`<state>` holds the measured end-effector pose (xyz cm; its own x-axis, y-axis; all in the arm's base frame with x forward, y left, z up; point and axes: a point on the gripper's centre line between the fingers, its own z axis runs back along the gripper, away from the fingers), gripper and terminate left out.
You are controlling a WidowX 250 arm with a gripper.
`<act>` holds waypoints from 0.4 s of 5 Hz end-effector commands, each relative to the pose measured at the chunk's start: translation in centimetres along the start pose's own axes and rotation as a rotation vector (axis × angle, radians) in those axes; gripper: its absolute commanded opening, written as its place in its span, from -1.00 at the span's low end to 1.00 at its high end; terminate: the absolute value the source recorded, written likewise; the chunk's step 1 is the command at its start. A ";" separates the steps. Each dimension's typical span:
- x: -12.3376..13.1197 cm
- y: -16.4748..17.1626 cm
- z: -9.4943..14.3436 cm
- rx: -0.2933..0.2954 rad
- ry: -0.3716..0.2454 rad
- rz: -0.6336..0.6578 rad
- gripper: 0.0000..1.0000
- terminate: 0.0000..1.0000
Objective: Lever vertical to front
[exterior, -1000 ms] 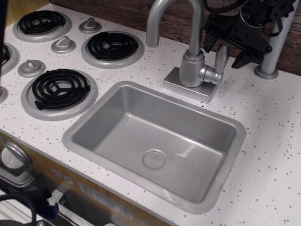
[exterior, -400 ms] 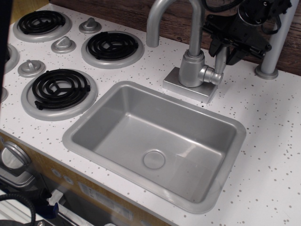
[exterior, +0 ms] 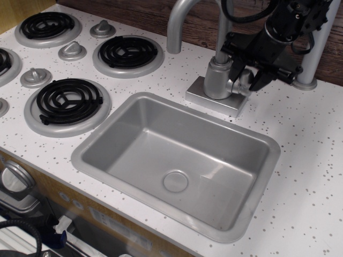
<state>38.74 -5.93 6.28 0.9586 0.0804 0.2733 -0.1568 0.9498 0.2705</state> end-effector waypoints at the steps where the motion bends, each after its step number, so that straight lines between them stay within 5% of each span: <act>1: -0.1 0.2 0.5 -0.108 0.050 -0.005 -1.00 -1.00; 2: -0.4 0.1 -0.7 -0.159 0.075 -0.005 -1.00 -1.00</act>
<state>38.12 -5.80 4.50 0.9797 0.0961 0.1760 -0.1181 0.9858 0.1191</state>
